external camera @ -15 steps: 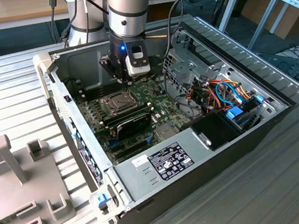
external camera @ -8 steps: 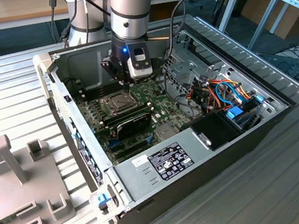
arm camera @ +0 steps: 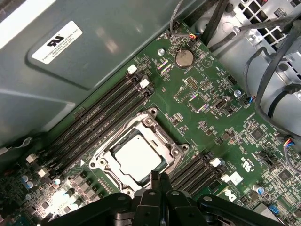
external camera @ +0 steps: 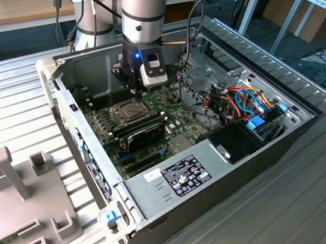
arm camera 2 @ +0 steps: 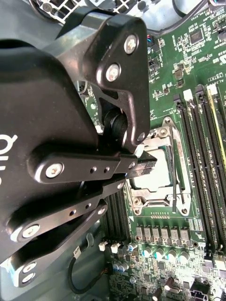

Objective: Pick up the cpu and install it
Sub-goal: 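Install the second cpu locking lever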

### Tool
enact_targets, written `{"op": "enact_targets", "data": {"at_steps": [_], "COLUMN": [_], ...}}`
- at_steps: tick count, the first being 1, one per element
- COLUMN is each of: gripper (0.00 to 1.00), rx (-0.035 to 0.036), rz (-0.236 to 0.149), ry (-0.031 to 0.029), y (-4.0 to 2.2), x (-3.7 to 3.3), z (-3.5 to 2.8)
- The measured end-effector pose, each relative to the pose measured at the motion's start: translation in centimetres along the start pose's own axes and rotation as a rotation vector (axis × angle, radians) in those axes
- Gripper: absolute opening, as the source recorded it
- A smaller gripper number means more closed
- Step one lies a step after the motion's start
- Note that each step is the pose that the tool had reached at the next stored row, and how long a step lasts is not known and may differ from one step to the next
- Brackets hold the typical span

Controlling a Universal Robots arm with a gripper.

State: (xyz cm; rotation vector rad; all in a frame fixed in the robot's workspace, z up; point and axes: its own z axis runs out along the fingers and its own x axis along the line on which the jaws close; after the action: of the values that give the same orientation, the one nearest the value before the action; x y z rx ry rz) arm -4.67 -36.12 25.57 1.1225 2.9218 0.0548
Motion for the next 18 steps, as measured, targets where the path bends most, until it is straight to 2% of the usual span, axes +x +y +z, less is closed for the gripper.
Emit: {"op": "enact_targets", "data": {"at_steps": [18], "gripper": [0.11], "rx": [0.0001], "rz": [0.000], "ry": [-0.0001], "y": [-0.30], "x": [-0.16], "z": [-0.01]}}
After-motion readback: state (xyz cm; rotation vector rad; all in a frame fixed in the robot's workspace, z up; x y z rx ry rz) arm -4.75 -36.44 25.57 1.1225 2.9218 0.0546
